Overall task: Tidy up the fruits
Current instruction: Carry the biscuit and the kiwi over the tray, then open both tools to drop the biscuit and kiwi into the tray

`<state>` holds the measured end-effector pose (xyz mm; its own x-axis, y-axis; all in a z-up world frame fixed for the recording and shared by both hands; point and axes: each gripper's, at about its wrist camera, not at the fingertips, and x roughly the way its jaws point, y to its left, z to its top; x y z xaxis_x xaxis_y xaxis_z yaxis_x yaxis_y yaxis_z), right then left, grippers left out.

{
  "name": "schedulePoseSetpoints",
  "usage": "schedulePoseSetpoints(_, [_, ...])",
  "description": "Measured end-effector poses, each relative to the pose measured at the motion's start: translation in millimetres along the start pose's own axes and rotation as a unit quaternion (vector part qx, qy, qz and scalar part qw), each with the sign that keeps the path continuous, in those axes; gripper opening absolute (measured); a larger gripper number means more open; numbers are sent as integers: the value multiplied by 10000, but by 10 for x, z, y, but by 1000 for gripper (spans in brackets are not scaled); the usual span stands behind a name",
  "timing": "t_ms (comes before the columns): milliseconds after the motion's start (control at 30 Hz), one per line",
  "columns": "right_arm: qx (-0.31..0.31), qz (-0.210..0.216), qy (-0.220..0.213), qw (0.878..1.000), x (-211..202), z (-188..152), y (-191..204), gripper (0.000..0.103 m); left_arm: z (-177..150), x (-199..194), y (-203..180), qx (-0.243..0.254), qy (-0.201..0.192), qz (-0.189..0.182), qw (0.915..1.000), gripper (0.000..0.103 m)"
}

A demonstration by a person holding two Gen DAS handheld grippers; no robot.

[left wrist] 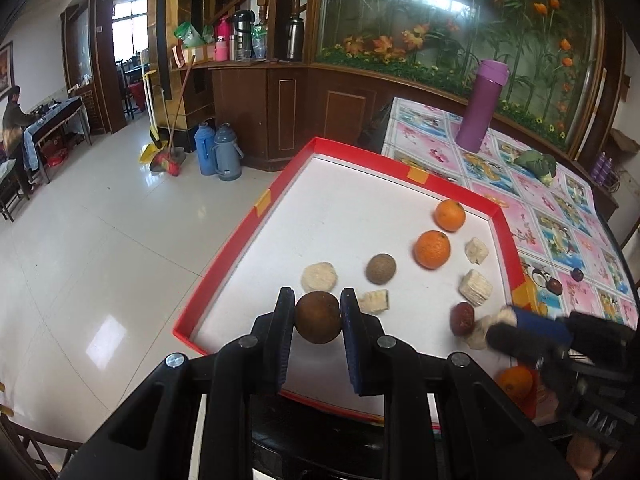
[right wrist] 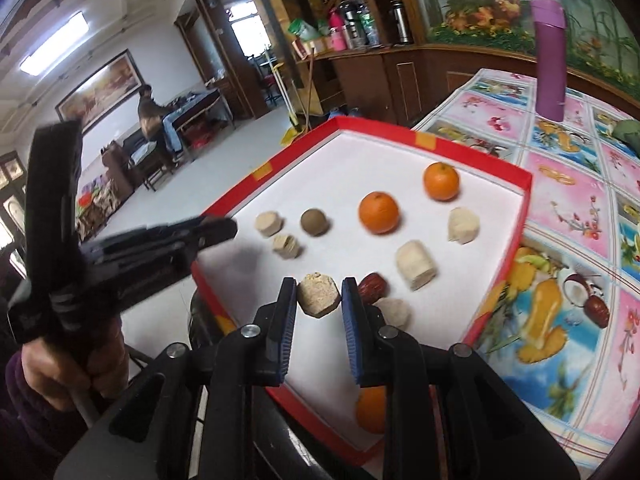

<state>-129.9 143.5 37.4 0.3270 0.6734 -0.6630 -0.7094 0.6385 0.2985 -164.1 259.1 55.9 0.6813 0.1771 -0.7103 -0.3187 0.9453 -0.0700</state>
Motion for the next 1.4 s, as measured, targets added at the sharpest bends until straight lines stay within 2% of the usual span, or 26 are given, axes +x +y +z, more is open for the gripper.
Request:
schedulePoseSetpoints(433, [21, -80, 623, 9980, 316, -139, 104, 25, -79, 133, 41, 189, 269, 41, 9995, 23])
schedulePoseSetpoints(733, [4, 4, 652, 9979, 326, -134, 124, 25, -110, 243, 4, 264, 546, 168, 9980, 24])
schedulePoseSetpoints(800, [-9, 20, 675, 9977, 327, -128, 121, 25, -117, 247, 7, 267, 588, 171, 9978, 27])
schedulePoseSetpoints(900, [-61, -35, 705, 9975, 314, -118, 109, 28, -109, 242, 5, 258, 606, 259, 9975, 44])
schedulePoseSetpoints(1000, [1, 14, 589, 9983, 234, -86, 39, 32, -85, 222, 12, 199, 609, 302, 9975, 46])
schedulePoseSetpoints(1133, [205, 35, 221, 9995, 0, -11, -176, 37, -50, 180, -21, 164, 567, 357, 9976, 50])
schedulePoseSetpoints(1300, [592, -275, -311, 9974, -381, 50, -634, 41, -8, 98, -147, 240, 483, 293, 9981, 53])
schedulePoseSetpoints(1400, [906, -675, -586, 9919, -631, 27, -1025, 42, 40, 45, -293, 367, 417, 205, 9982, 54])
